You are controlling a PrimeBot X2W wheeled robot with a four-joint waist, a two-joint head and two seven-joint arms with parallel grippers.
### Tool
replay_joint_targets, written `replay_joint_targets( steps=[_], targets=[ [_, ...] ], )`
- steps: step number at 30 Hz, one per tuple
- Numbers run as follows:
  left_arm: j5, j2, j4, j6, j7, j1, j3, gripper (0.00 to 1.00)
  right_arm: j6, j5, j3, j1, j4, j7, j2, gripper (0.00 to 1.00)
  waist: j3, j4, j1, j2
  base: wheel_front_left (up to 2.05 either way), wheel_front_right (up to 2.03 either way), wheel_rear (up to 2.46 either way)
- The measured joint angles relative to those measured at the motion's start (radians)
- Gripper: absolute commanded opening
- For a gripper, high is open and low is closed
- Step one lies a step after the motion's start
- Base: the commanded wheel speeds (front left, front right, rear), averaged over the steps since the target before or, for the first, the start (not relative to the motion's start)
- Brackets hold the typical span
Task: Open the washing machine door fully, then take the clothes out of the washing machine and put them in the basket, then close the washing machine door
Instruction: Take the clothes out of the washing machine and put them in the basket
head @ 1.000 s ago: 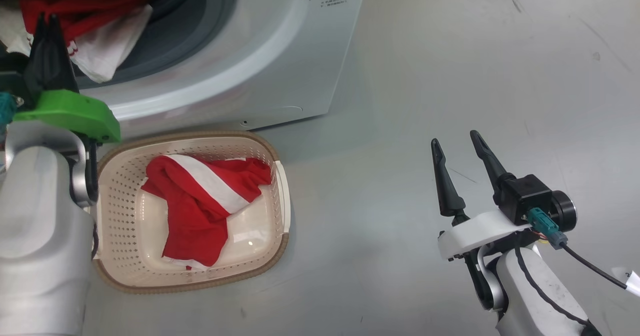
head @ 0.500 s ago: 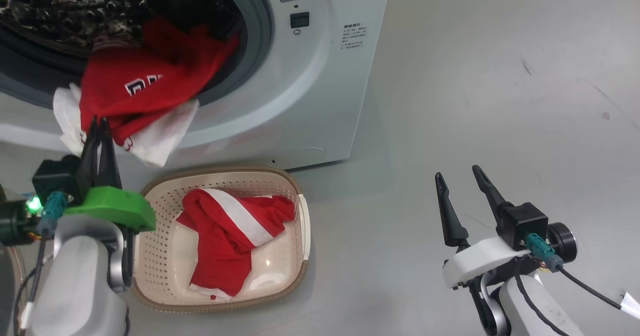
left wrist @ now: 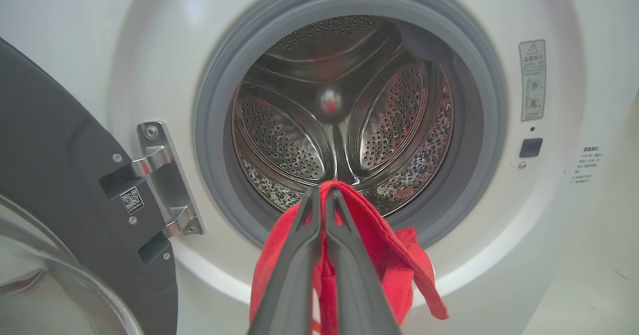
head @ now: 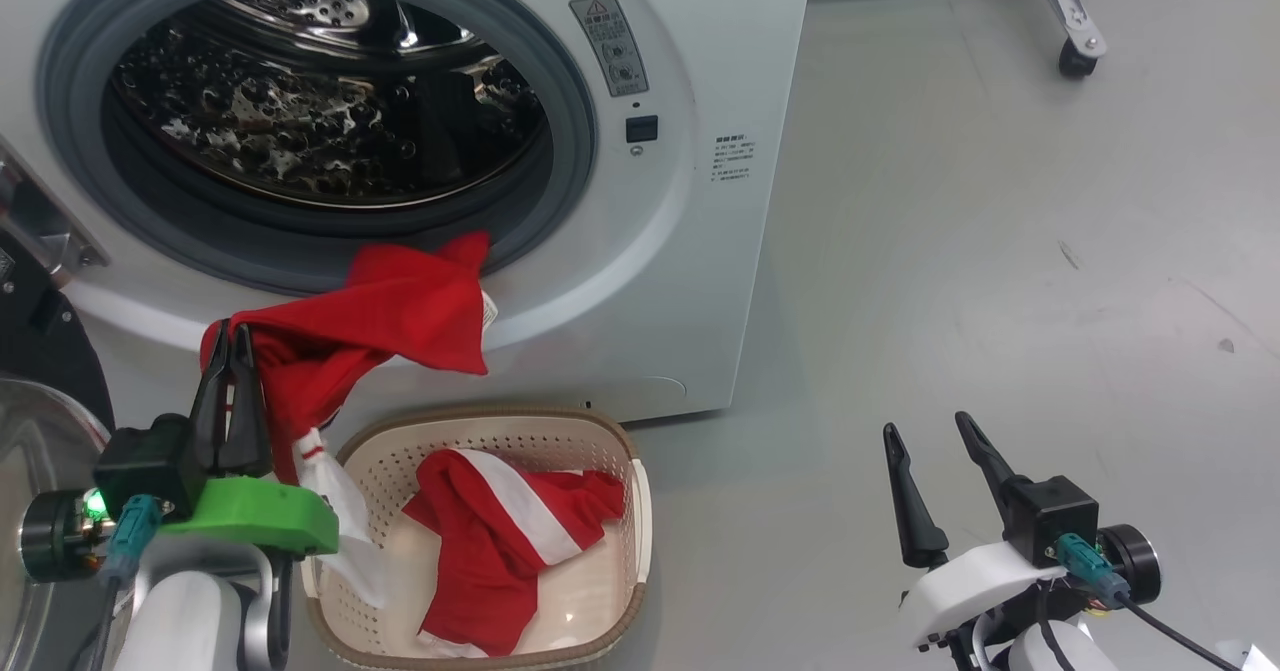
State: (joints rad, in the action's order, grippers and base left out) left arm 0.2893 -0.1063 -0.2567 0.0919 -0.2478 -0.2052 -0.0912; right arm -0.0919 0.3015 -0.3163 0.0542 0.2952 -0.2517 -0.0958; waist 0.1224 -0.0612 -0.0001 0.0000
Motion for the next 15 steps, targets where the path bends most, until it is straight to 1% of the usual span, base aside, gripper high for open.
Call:
replay_joint_targets(
  steps=[2, 3, 6, 10, 15],
  targets=[
    [0.000, 0.001, 0.031, 0.001, 0.000, 0.016, 0.001, 0.00, 0.000, 0.000, -0.002, -0.010, -0.004, 0.001, -0.001, 1.00, -0.016, 0.007, 0.0000, 0.0000, 0.00, 0.00, 0.00],
    [0.000, 0.001, 0.065, 0.001, 0.000, 0.034, 0.007, 0.00, -0.007, 0.000, -0.008, -0.016, -0.012, 0.006, -0.001, 1.00, -0.028, 0.014, 0.0000, 0.0000, 0.00, 0.00, 0.00],
    [0.000, 0.001, 0.097, 0.001, -0.001, 0.060, 0.008, 0.00, -0.007, 0.000, -0.014, -0.018, -0.021, 0.010, 0.000, 1.00, -0.038, 0.021, 0.0000, 0.0000, 0.00, 0.00, 0.00],
    [0.002, 0.001, 0.108, 0.001, 0.002, 0.091, 0.007, 0.00, -0.007, 0.000, -0.019, -0.018, -0.032, 0.014, -0.001, 1.00, -0.039, 0.020, 0.0000, 0.0000, 0.00, 0.00, 0.00],
    [0.035, 0.012, 0.112, 0.000, 0.039, 0.139, -0.015, 0.00, -0.007, 0.000, -0.027, -0.018, -0.050, 0.024, 0.000, 1.00, -0.026, 0.006, 0.0000, 0.0000, 0.00, 0.00, 0.00]
  ],
)
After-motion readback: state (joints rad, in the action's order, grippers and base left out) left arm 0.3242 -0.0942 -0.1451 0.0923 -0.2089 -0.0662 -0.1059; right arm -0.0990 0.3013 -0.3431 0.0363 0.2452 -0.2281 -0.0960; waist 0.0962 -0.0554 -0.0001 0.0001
